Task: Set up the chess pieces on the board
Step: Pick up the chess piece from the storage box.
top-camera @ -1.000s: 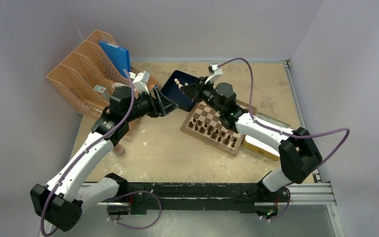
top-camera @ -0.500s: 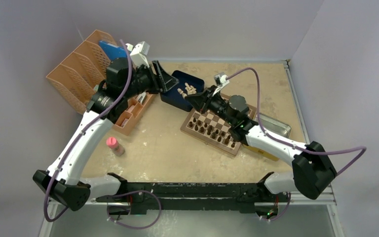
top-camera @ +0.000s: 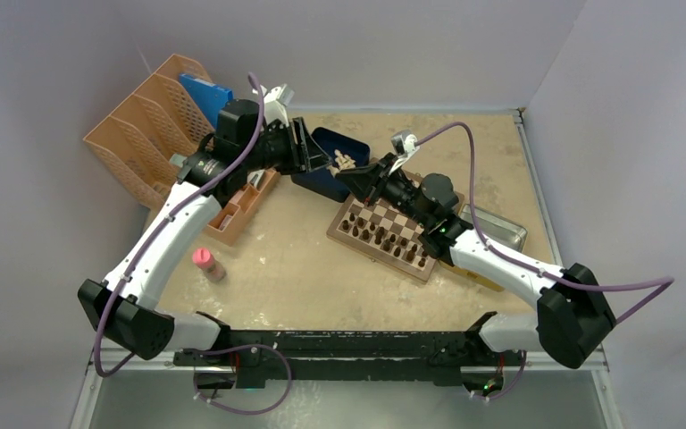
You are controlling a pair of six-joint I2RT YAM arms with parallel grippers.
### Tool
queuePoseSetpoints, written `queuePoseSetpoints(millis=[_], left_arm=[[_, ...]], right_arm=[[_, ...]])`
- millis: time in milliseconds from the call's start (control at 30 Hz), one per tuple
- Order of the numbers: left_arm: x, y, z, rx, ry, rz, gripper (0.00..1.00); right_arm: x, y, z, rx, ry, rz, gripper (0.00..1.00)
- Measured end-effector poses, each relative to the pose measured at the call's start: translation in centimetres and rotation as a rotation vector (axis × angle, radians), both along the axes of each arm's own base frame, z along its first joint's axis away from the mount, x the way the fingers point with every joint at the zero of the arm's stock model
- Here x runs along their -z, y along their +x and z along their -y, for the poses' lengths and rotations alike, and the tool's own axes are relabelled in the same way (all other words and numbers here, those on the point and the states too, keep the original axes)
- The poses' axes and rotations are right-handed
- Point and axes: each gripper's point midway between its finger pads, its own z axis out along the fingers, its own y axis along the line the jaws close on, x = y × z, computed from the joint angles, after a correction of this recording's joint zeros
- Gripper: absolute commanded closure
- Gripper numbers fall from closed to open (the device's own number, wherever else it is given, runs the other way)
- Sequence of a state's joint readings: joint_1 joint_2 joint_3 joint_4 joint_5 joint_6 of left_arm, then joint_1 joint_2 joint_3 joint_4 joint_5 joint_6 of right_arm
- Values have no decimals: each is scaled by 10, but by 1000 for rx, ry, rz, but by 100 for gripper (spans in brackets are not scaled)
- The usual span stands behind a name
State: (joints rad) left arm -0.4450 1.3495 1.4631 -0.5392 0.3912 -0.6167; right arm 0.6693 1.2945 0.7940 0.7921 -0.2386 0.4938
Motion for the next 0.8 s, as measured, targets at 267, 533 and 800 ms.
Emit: queuePoseSetpoints(millis=[267, 533, 800], left_arm=[[3, -4, 3, 28, -9, -12, 62], [11, -4, 2, 33, -8, -27, 77], [13, -4, 5, 62, -32, -20, 95]], right_arm=[[1, -3, -2, -18, -3, 1, 84], [4, -4, -5, -40, -8, 1, 83], [7, -3, -6, -39, -18, 1, 76]])
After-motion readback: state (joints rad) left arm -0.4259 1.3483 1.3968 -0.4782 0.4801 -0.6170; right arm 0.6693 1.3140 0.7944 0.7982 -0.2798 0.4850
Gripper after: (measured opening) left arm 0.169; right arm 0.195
